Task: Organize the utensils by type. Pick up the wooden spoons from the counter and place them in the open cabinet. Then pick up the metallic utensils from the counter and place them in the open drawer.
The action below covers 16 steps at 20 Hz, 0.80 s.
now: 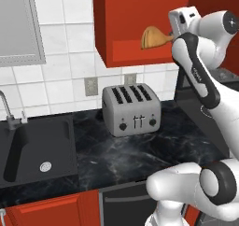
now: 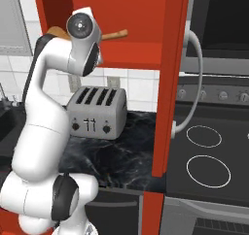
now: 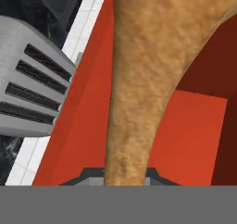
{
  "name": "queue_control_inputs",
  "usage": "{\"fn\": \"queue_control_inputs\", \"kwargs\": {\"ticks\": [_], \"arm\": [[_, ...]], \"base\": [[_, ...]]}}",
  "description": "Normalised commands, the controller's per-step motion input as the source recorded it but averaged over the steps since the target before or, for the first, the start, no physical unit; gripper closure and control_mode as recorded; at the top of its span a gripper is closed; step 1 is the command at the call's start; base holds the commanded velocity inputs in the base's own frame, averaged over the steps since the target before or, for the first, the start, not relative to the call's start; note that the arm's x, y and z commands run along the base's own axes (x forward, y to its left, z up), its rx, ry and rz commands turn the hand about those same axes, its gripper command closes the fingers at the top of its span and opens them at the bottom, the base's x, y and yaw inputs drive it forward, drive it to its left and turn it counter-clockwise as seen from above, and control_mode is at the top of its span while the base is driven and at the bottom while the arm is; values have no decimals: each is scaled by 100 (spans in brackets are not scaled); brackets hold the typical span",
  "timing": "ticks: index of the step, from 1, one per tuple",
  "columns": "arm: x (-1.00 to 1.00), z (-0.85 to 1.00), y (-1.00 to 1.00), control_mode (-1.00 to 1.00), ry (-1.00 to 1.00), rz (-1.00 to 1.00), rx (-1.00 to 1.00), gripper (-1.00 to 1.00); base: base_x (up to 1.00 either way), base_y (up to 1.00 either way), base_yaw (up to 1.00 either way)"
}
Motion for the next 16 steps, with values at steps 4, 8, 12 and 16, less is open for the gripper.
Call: {"fn": "queue_control_inputs", "kwargs": {"ticks": [4,8,12,16], "arm": [[77,0,0,-100,13,7,0,100],[74,-2,0,-100,6,7,0,100],[76,0,0,-100,8,2,0,100],[54,-18,1,-100,0,1,0,100]], "base": [[0,0,0],[0,0,0],[0,0,0],[0,0,0]]}}
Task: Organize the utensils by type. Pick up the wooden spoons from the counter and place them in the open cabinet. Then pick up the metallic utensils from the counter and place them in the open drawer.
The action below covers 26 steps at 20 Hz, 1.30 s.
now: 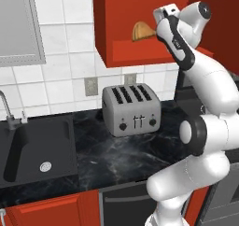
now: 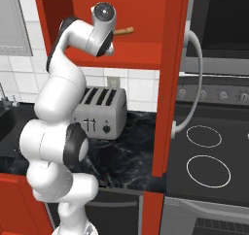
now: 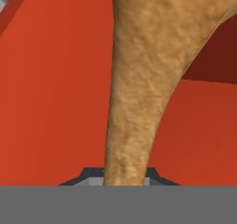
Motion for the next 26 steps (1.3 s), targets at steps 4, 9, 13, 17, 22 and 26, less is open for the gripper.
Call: {"fn": "queue_control_inputs", "kwargs": {"ticks": [4,9,13,17,22,26], "arm": [[47,-26,8,-100,-1,0,0,100],[52,-16,8,-100,-4,0,0,100],[54,-8,3,-100,-2,1,0,100],[44,-11,3,-100,0,1,0,100],[44,-11,4,-100,0,2,0,100],[43,-15,8,-100,0,1,0,-100]], "base": [[0,0,0],[0,0,0],[0,0,0],[0,0,0],[0,0,0],[0,0,0]]}}
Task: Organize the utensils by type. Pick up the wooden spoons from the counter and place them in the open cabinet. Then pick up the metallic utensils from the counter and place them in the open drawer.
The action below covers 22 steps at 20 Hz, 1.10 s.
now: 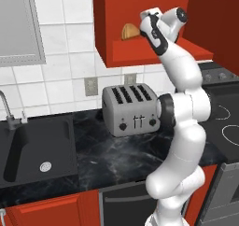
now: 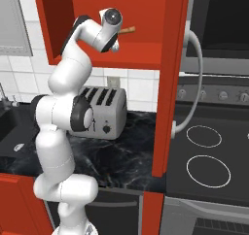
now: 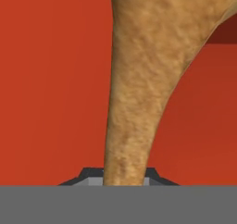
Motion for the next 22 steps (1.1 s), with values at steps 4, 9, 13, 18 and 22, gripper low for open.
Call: {"fn": "queue_control_inputs", "kwargs": {"ticks": [4,9,13,18,22], "arm": [[35,-20,10,-100,0,2,0,-100],[9,-22,0,-100,0,7,0,-100],[1,-24,0,-100,1,10,0,-100],[0,-22,0,-100,2,11,0,-100],[-11,-22,0,-100,0,12,0,-100]], "base": [[0,0,0],[0,0,0],[0,0,0],[0,0,0],[0,0,0]]}}
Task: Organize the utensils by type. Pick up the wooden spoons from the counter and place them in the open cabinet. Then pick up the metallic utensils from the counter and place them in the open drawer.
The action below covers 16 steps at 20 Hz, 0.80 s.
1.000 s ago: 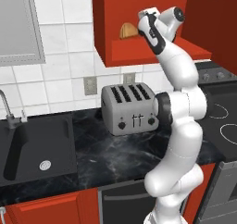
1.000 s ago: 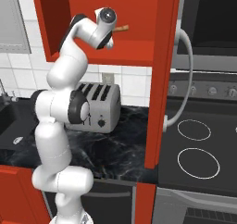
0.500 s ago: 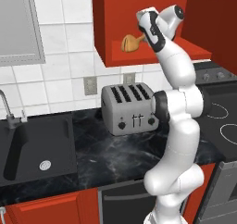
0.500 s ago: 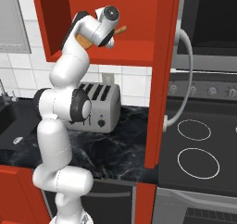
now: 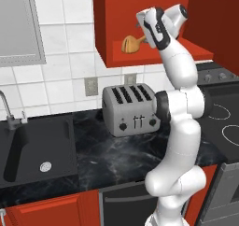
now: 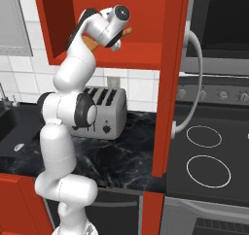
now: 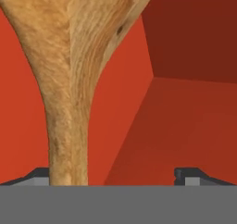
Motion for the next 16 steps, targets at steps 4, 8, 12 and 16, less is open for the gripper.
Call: {"fn": "queue_control_inputs", "kwargs": {"ticks": [4,8,12,16], "arm": [[4,-24,0,-100,9,7,0,-100],[26,-12,0,-100,4,0,0,-100],[8,-13,0,-100,1,-2,-1,-100],[1,-15,0,-100,3,-10,0,-100]], "base": [[0,0,0],[0,0,0],[0,0,0],[0,0,0]]}}
